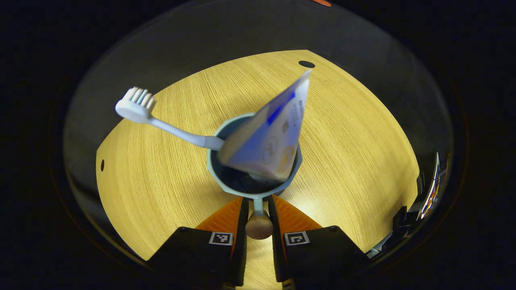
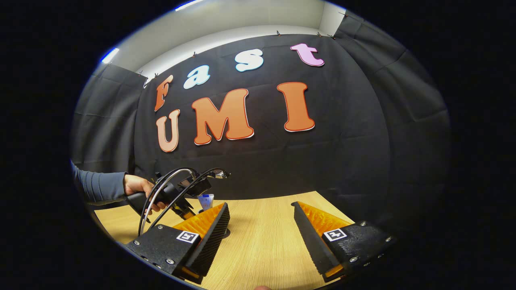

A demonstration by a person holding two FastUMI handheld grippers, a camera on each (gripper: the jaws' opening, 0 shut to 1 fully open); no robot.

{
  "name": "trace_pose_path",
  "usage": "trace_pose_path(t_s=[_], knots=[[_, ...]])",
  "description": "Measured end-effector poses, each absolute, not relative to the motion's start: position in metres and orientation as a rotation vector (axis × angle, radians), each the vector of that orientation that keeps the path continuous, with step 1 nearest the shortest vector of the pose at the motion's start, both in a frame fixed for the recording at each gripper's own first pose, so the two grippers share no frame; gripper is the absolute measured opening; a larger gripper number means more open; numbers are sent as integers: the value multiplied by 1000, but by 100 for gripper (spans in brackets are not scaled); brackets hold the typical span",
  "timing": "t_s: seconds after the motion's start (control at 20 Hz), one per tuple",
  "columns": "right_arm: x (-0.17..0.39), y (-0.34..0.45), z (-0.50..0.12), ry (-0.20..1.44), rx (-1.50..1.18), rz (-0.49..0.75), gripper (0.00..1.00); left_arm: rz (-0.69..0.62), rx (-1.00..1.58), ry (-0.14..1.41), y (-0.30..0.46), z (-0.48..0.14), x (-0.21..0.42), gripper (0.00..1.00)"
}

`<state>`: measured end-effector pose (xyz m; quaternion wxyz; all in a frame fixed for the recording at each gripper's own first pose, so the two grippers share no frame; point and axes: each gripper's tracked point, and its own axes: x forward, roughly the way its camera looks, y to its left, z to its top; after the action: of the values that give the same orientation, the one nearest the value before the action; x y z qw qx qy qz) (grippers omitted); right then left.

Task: Put the toothbrush and toothpaste on the desktop into the cup, then pick up the cup and place it on the coaster on the desktop.

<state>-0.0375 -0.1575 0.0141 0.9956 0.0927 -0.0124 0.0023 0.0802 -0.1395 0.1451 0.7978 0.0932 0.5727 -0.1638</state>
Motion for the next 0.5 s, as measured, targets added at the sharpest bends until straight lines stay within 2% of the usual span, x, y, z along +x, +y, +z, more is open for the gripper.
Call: trace_pose_path(t_s=[0.2, 0.3, 0.35, 0.5], knots=[[-35, -150, 12, -10, 184, 12, 96, -379, 225, 1174, -142, 150, 82, 36], [-34, -143, 15, -7, 183, 19, 96, -382, 231, 1135, -139, 155, 83, 52], [-33, -139, 17, -7, 180, 22, 96, -383, 228, 1105, -136, 157, 83, 66], [-26, -125, 21, -9, 169, 36, 96, -381, 225, 992, -136, 175, 91, 79]])
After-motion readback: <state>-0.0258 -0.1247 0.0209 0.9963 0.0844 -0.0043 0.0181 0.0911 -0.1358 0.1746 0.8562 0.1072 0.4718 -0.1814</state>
